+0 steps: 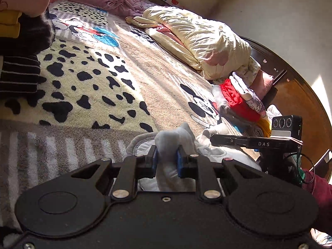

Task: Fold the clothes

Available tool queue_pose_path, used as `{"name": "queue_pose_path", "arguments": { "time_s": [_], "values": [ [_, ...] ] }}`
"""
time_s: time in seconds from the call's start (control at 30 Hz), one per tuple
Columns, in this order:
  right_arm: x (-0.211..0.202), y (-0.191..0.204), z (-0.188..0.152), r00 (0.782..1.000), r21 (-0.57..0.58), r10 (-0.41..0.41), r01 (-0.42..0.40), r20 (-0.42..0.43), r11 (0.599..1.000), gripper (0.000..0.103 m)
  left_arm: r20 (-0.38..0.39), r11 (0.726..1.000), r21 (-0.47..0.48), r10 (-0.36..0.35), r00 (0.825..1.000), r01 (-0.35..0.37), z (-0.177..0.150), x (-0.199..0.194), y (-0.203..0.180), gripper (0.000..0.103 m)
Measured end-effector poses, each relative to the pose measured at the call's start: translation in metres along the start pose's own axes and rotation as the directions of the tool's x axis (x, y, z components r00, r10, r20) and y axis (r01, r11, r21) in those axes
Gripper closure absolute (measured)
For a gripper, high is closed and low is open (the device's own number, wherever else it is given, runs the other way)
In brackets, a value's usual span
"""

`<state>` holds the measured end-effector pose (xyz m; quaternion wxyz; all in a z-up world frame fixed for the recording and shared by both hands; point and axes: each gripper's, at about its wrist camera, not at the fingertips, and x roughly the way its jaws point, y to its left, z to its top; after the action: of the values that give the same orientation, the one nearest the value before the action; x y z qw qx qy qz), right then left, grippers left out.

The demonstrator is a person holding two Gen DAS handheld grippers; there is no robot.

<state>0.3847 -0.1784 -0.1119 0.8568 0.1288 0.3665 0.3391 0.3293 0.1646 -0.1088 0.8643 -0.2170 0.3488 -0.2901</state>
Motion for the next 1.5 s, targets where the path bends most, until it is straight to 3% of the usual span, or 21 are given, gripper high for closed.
{"name": "queue_pose_path", "arguments": {
  "time_s": [0.1,0.13,0.17,0.23,0.37,0.47,0.53,0.57,0.63,0.7,0.87,0.97,1.0,1.03,1.07,1.17,1.2,1.27,1.33,1.37,1.5],
  "values": [
    [0.006,-0.015,-0.007,0.999,0.102,0.018,-0.021,0.037,0.995,0.082,0.067,0.994,-0.105,0.002,0.998,0.005,-0.006,-0.009,0.004,0.07],
    [0.006,-0.019,-0.01,0.999,0.129,0.022,-0.028,0.048,0.991,0.082,0.09,0.99,-0.139,0.005,0.996,0.008,-0.008,-0.012,0.004,0.053],
    [0.005,-0.021,-0.013,0.998,0.15,0.027,-0.035,0.06,0.988,0.082,0.129,0.987,-0.158,0.02,0.991,0.001,-0.011,-0.021,0.0,0.043],
    [-0.001,-0.02,-0.018,0.996,0.171,0.02,-0.035,0.087,0.985,0.082,0.201,0.978,-0.204,0.009,0.98,0.033,-0.019,-0.041,-0.005,0.041],
    [-0.011,-0.015,-0.025,0.989,0.196,0.001,-0.031,0.15,0.98,0.082,0.21,0.976,-0.213,0.007,0.978,0.039,-0.039,-0.055,-0.03,0.03],
    [-0.017,-0.008,-0.026,0.981,0.187,0.003,-0.041,0.196,0.981,0.082,0.161,0.988,-0.157,0.031,0.986,-0.005,-0.054,-0.038,-0.052,0.028],
    [-0.018,-0.004,-0.028,0.975,0.182,0.004,-0.045,0.221,0.982,0.082,0.15,0.988,-0.099,0.13,0.98,-0.116,-0.063,-0.02,-0.062,0.032],
    [-0.017,-0.002,-0.03,0.973,0.185,-0.004,-0.04,0.23,0.982,0.08,0.151,0.988,-0.074,0.147,0.978,-0.137,-0.065,-0.014,-0.064,0.049],
    [-0.018,-0.001,-0.035,0.97,0.21,-0.025,-0.027,0.242,0.977,0.071,0.161,0.99,-0.105,0.11,0.981,-0.094,-0.064,-0.009,-0.055,0.058],
    [-0.027,-0.002,-0.042,0.962,0.25,-0.036,-0.034,0.272,0.968,0.049,0.172,0.99,-0.128,0.082,0.982,-0.061,-0.064,-0.006,-0.046,0.062],
    [-0.071,0.01,-0.068,0.926,0.29,-0.115,0.007,0.358,0.957,0.027,0.205,0.988,-0.155,0.033,0.978,-0.001,-0.067,-0.004,-0.027,0.064],
    [-0.056,0.022,-0.069,0.952,0.219,-0.08,0.014,0.294,0.976,0.033,0.23,0.986,-0.162,-0.004,0.973,0.042,-0.069,-0.006,-0.023,0.069],
    [-0.046,0.022,-0.067,0.962,0.202,-0.055,-0.001,0.269,0.979,0.06,0.251,0.983,-0.169,-0.027,0.968,0.072,-0.07,-0.007,-0.021,0.07],
    [-0.038,0.021,-0.067,0.967,0.194,-0.025,-0.026,0.254,0.981,0.078,0.273,0.979,-0.176,-0.051,0.961,0.102,-0.07,-0.009,-0.018,0.071],
    [-0.035,0.018,-0.066,0.965,0.192,0.01,-0.062,0.261,0.979,0.083,0.307,0.971,-0.185,-0.092,0.947,0.154,-0.07,-0.011,-0.014,0.072],
    [-0.037,0.007,-0.056,0.939,0.191,0.12,-0.188,0.321,0.963,0.083,0.361,0.937,-0.241,-0.155,0.92,0.253,-0.068,-0.006,0.003,0.072],
    [-0.035,0.001,-0.052,0.931,0.199,0.167,-0.24,0.324,0.95,0.083,0.355,0.929,-0.263,-0.157,0.921,0.26,-0.068,0.0,0.009,0.072],
    [-0.022,-0.024,-0.05,0.921,0.279,0.247,-0.333,0.3,0.901,0.083,0.299,0.912,-0.341,-0.125,0.946,0.229,-0.069,0.013,0.021,0.072],
    [-0.001,-0.052,-0.062,0.948,0.439,0.215,-0.301,0.236,0.847,0.082,0.264,0.903,-0.379,-0.103,0.959,0.202,-0.069,0.015,0.025,0.07],
    [0.004,-0.061,-0.069,0.943,0.49,0.231,-0.323,0.24,0.81,0.084,0.25,0.905,-0.386,-0.087,0.964,0.181,-0.069,0.014,0.025,0.066],
    [-0.002,-0.044,-0.059,0.961,0.436,0.176,-0.255,0.214,0.863,0.08,0.226,0.917,-0.376,-0.05,0.973,0.134,-0.067,0.007,0.02,0.057]
  ]
}}
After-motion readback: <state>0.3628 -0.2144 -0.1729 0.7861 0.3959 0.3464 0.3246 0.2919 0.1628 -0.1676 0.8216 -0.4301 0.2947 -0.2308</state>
